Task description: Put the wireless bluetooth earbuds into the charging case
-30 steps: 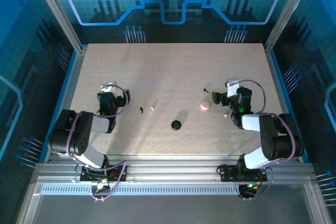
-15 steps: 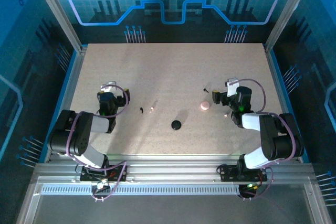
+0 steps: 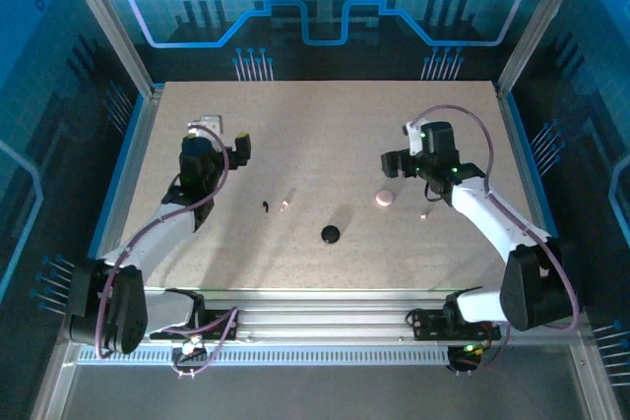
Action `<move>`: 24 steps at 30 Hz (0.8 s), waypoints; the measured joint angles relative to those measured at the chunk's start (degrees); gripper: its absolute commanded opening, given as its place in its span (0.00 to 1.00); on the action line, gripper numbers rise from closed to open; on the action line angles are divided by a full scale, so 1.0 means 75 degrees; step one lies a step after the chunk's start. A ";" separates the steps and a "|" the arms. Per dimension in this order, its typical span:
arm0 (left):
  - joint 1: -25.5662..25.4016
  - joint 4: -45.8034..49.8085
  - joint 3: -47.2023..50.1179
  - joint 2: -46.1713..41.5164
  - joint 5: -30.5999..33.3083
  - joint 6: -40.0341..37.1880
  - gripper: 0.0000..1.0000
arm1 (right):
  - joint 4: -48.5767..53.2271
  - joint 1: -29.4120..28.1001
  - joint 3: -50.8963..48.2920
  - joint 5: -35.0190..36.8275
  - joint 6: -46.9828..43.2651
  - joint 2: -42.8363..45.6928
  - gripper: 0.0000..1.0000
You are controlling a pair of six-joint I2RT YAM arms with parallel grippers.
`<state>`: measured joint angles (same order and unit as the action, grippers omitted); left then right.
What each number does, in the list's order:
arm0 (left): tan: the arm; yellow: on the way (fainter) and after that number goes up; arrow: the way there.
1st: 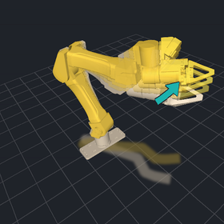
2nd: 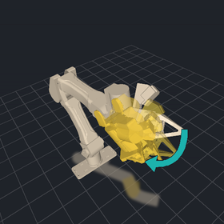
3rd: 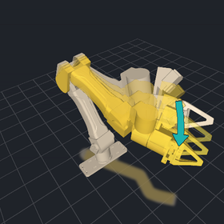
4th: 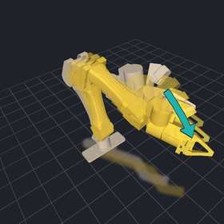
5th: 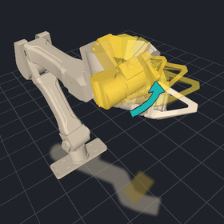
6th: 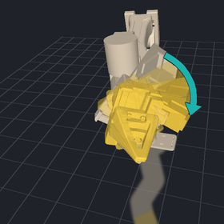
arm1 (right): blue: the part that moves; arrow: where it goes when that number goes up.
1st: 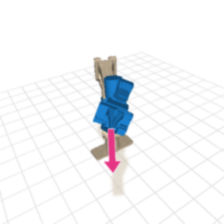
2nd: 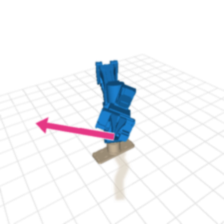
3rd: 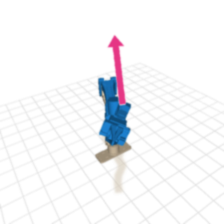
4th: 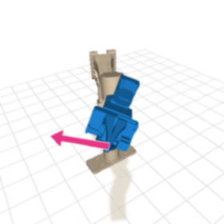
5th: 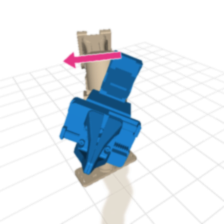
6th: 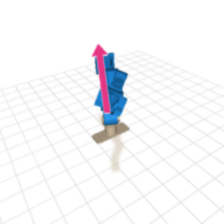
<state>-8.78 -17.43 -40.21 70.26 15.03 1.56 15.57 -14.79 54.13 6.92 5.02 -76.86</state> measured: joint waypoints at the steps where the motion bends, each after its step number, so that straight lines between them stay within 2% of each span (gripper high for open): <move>1: -0.0026 0.0423 -0.0254 -0.0015 -0.0117 0.0169 0.97 | 0.0469 -0.0227 0.0152 0.0017 0.0125 0.0064 1.00; 3: -0.0055 0.1151 -0.0580 -0.0012 -0.0280 0.0498 0.96 | 0.1300 -0.0662 0.0361 0.0023 0.0408 0.0184 0.99; 7: -0.0055 0.2696 -0.1084 0.0058 -0.0478 0.1419 0.95 | 0.2923 -0.1614 0.0813 0.0041 0.1513 0.0291 0.88; 10: -0.0055 0.3660 -0.1370 0.0090 -0.0565 0.1961 0.95 | 0.3695 -0.2162 0.1011 -0.0015 0.2506 0.0306 0.85; 14: -0.0052 0.4657 -0.1699 0.0128 -0.0586 0.2425 0.95 | 0.4401 -0.2806 0.1265 -0.0213 0.3672 0.0189 0.74; 21: -0.0003 0.5595 -0.1926 0.0326 -0.0691 0.3002 0.95 | 0.5292 -0.3599 0.2538 -0.0463 0.4849 -0.1317 0.72; 24: 0.0070 0.5855 -0.1961 0.0431 -0.0796 0.3034 0.95 | 0.5482 -0.3908 0.2935 -0.0595 0.5196 -0.1976 0.67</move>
<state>-8.25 26.48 -54.92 73.49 9.06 24.32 56.69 -44.10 76.14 2.46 43.99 -91.68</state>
